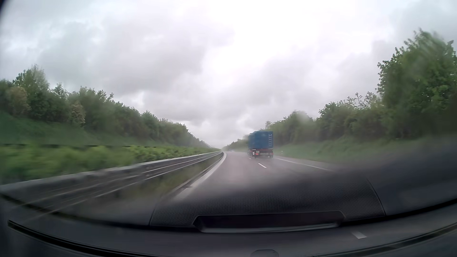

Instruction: Follow the waypoints while adhering to traffic rules and regulations

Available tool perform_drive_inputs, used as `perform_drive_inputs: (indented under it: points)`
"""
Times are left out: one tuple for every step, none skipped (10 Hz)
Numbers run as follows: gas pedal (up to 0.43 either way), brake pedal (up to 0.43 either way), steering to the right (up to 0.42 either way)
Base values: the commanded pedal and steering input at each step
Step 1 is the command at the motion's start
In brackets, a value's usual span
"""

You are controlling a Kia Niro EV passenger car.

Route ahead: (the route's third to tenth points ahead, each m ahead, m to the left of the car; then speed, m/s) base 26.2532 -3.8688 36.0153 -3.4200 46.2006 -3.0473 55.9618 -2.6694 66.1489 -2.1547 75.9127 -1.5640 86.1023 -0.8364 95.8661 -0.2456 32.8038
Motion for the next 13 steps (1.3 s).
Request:
perform_drive_inputs:
  points:
    - [0.311, 0.0, -0.008]
    - [0.311, 0.0, -0.008]
    - [0.311, 0.0, -0.008]
    - [0.311, 0.0, -0.008]
    - [0.311, 0.0, -0.008]
    - [0.311, 0.0, -0.007]
    - [0.311, 0.0, -0.008]
    - [0.311, 0.0, -0.007]
    - [0.311, 0.0, -0.007]
    - [0.311, 0.0, -0.007]
    - [0.311, 0.0, -0.007]
    - [0.311, 0.0, -0.007]
    - [0.311, 0.0, -0.007]
